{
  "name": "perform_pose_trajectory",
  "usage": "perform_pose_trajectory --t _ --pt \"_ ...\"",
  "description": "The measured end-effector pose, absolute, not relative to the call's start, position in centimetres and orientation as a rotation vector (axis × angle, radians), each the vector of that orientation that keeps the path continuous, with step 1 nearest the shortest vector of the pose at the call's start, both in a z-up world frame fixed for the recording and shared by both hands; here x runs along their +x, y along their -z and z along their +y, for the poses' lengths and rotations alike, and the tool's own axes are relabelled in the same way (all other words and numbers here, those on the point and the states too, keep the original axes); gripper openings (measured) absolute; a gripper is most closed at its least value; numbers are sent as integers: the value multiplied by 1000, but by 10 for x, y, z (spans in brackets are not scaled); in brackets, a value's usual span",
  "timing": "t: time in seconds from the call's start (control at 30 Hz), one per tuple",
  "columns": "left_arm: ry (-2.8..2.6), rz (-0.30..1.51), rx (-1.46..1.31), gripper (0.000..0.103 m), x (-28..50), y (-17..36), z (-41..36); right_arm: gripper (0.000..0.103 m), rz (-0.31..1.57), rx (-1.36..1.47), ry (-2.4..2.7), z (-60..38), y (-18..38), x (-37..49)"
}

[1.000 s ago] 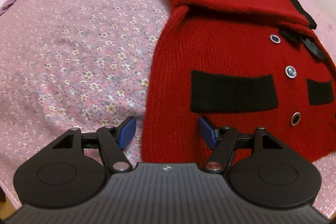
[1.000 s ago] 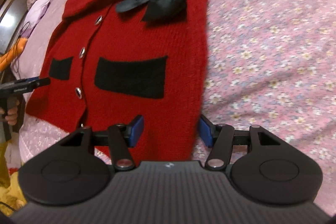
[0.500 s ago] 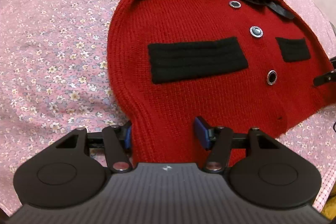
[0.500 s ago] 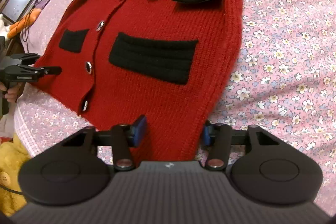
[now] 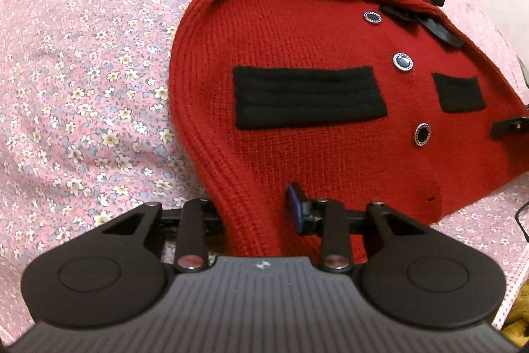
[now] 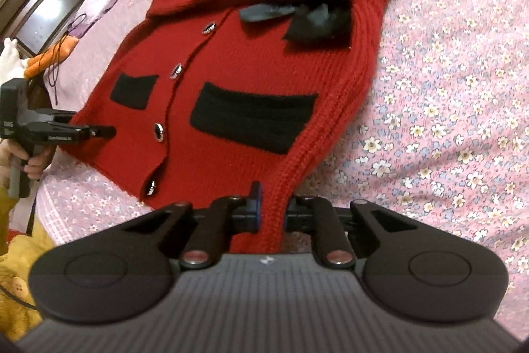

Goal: Fold small clothes
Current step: 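Grasp the cardigan hem with both tools, one at each side, then lift the hem with both tools and fold it up toward the collar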

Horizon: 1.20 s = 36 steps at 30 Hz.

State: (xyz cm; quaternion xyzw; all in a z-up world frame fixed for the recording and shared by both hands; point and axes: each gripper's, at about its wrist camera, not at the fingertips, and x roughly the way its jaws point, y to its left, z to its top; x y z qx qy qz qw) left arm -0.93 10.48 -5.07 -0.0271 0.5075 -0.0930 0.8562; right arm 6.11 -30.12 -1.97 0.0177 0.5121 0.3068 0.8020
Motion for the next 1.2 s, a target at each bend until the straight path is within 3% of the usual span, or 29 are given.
perform_pose_trajectory --t 0.03,0.13,0.17,0.33,0.53,0.67,1.2 --pt "194 1067 -60 37 -9 50 105 13 1093 39 -654 -301 19 61" --pt "213 1047 -84 15 -14 46 106 12 1070 60 -659 -300 17 58" --pt "220 1034 -90 12 -16 43 106 12 1057 70 -665 -300 15 57" --pt "267 978 -171 11 -20 22 115 12 971 179 -695 -309 -4 58" --pt "227 1055 -175 11 -9 37 112 12 920 232 -710 -307 -15 63" --pt "263 995 -192 10 -19 28 111 12 901 242 -710 -308 -18 61" --pt "256 697 -398 8 38 -85 127 11 732 411 -703 -326 -51 95"
